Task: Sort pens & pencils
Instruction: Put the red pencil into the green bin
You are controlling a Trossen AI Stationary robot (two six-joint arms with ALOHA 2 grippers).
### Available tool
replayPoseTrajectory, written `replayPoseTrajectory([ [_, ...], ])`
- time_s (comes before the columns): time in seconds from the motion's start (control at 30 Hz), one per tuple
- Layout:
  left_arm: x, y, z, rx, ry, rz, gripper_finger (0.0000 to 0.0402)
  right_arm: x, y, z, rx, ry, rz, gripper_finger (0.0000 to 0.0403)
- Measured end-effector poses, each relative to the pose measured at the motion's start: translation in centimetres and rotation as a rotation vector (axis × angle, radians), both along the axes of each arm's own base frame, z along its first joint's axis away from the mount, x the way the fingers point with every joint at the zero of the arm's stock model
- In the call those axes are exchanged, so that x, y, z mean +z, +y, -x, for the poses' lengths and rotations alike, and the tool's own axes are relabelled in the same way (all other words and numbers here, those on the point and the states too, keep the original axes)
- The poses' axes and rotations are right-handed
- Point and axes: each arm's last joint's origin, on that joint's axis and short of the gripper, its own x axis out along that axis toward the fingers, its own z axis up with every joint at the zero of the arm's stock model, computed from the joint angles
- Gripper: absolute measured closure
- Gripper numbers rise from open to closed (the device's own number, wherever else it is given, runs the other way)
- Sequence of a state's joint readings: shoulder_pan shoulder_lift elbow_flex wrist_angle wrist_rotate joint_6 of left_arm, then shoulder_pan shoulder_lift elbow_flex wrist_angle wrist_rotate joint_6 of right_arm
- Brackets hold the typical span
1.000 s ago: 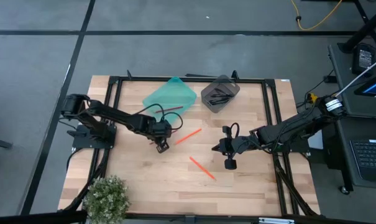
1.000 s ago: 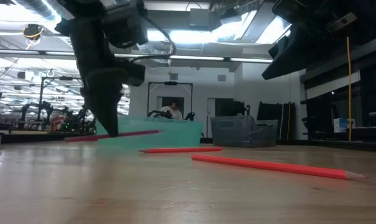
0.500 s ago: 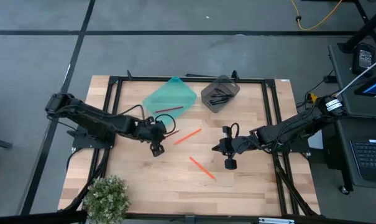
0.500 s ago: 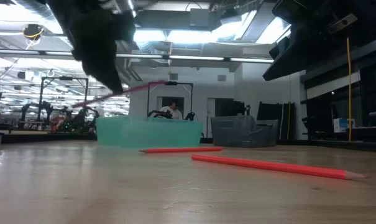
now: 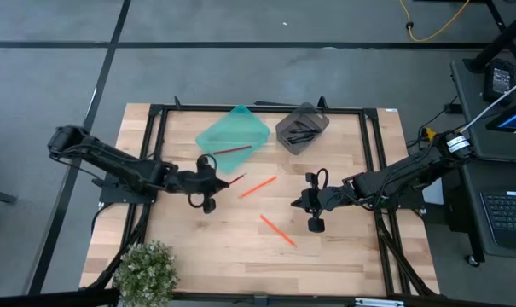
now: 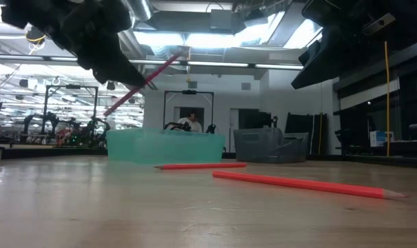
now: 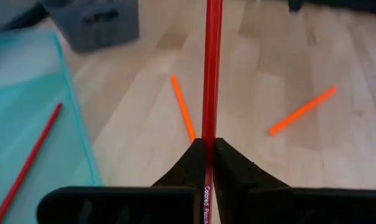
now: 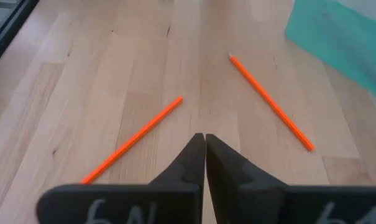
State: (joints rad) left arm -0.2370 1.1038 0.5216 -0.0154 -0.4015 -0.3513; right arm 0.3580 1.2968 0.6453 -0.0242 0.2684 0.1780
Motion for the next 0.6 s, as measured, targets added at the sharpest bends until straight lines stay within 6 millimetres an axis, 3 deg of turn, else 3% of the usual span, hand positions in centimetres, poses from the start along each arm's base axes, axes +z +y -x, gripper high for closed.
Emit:
replayPoseTrajectory([
  [0.37,-2.5,0.7,1.2,-0.029,-0.195,-0.007,0.0392,0.0,0.0,0.0,0.002,-0.001,0.002,0.0386],
  [0.6,-2.4,1.0,1.3,0.056,-0.233,-0.053,0.0392,0.0,0.0,0.0,0.001,-0.001,0.003,0.0386],
])
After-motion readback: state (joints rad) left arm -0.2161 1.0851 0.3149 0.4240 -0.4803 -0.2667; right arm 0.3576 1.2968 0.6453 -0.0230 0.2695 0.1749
